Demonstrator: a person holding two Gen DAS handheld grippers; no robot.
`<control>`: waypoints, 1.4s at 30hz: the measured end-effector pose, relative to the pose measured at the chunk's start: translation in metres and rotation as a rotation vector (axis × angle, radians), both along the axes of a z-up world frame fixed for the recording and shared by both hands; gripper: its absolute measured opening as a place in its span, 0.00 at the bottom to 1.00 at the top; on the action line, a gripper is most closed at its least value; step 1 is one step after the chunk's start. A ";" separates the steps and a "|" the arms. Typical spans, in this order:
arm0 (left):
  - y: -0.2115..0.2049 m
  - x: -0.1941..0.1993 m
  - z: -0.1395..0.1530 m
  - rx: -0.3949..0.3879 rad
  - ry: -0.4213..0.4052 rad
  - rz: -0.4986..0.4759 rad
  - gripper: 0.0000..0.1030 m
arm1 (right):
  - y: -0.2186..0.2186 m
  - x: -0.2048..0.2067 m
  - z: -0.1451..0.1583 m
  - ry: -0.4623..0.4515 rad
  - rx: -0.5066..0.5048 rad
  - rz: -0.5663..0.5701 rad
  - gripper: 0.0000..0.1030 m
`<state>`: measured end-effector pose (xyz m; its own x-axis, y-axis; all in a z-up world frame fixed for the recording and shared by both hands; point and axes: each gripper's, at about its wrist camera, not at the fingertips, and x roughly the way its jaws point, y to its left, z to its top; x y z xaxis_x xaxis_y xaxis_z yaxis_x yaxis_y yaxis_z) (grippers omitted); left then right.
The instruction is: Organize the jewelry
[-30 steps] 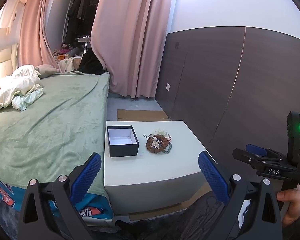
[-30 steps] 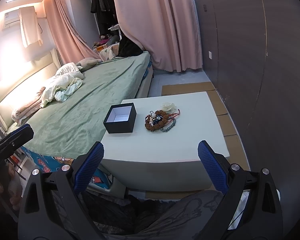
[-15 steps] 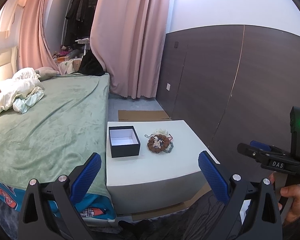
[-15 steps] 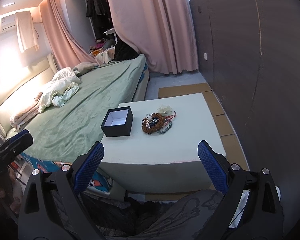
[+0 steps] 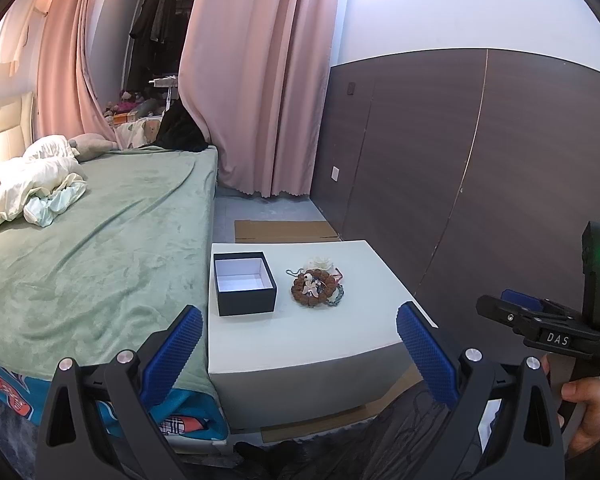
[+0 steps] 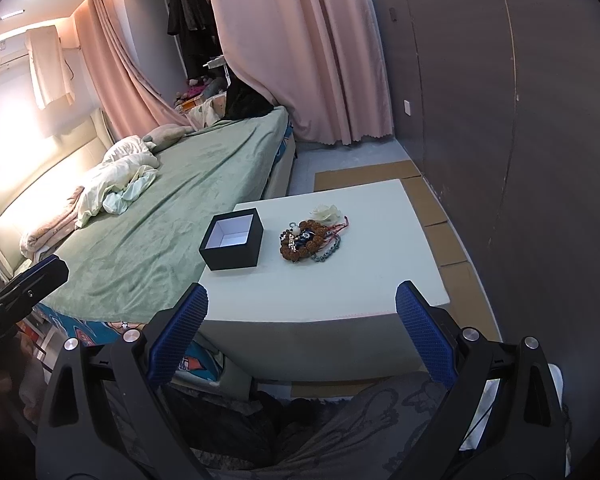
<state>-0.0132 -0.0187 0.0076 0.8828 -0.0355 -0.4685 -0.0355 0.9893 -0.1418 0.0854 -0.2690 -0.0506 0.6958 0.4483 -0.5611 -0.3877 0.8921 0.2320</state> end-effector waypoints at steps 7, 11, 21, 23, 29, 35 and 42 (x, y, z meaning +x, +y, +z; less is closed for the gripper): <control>0.000 -0.002 0.001 0.000 -0.008 -0.006 0.92 | -0.003 -0.001 0.001 0.003 0.010 -0.004 0.92; -0.001 -0.002 0.001 -0.001 -0.008 -0.002 0.92 | -0.004 -0.001 0.002 0.002 0.009 -0.005 0.92; -0.005 -0.005 0.001 0.007 -0.014 -0.003 0.92 | -0.006 -0.002 0.002 -0.003 0.019 0.001 0.92; -0.007 -0.006 0.001 0.010 -0.017 -0.004 0.92 | -0.007 -0.003 0.001 -0.005 0.015 0.005 0.92; -0.011 -0.007 -0.001 0.021 -0.011 0.005 0.92 | -0.008 -0.002 -0.002 -0.009 0.020 0.017 0.92; -0.014 -0.001 -0.005 0.040 0.003 0.016 0.92 | -0.007 0.001 -0.006 -0.011 0.029 0.018 0.92; -0.013 0.015 -0.018 0.033 0.035 0.010 0.92 | -0.010 0.013 -0.017 0.007 0.023 0.006 0.92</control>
<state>0.0016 -0.0321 -0.0102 0.8659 -0.0104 -0.5001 -0.0502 0.9929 -0.1075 0.0985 -0.2789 -0.0673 0.6890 0.4657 -0.5554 -0.3916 0.8840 0.2555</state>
